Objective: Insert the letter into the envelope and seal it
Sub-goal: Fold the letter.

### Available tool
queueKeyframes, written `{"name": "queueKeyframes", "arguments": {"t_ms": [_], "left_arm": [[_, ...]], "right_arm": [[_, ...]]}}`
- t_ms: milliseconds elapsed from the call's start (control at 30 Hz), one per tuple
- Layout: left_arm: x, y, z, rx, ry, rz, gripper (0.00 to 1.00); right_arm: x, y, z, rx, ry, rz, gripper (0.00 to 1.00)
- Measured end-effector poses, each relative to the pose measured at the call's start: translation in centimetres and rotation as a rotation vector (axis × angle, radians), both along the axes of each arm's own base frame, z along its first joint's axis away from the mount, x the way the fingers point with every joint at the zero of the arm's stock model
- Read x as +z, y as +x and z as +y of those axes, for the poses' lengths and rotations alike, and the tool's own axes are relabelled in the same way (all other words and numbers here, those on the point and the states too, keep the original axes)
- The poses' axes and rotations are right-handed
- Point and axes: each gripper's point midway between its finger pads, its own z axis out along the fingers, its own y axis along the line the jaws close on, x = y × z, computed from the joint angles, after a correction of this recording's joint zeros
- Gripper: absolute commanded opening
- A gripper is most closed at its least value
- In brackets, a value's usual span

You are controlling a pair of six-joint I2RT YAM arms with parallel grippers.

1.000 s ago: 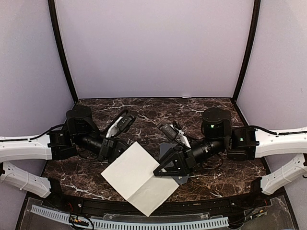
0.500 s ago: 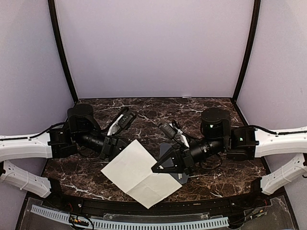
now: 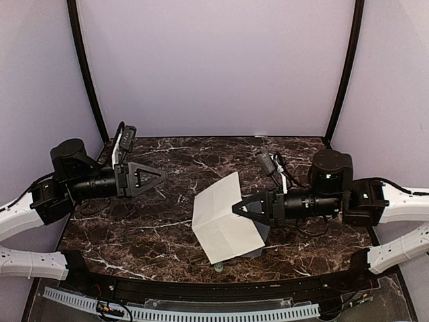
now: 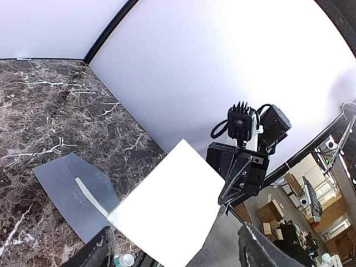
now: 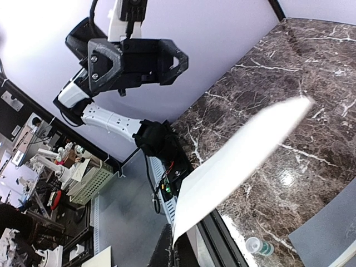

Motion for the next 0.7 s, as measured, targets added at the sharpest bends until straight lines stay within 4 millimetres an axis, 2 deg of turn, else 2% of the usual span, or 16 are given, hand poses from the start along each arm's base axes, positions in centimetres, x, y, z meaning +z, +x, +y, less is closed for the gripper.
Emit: {"name": "queueKeyframes", "arguments": {"t_ms": [133, 267, 400, 567, 700], "left_arm": [[-0.3, -0.1, 0.9, 0.03, -0.021, 0.031, 0.75], [-2.4, -0.4, 0.5, 0.007, -0.024, 0.102, 0.76], [-4.3, -0.8, -0.4, -0.032, -0.019, 0.173, 0.78], [-4.3, -2.6, -2.6, -0.128, -0.04, 0.193, 0.8], [-3.8, -3.9, -4.0, -0.2, -0.069, 0.193, 0.82]], "right_arm": [[0.2, 1.1, -0.9, -0.078, 0.014, -0.01, 0.0], [0.9, 1.6, -1.3, -0.112, 0.045, -0.028, 0.0], [2.3, 1.6, -1.1, -0.109, 0.102, -0.054, 0.0], [4.2, 1.4, -0.9, -0.094, 0.181, -0.088, 0.0], [4.9, 1.2, -0.7, -0.077, 0.214, -0.099, 0.0]]}}
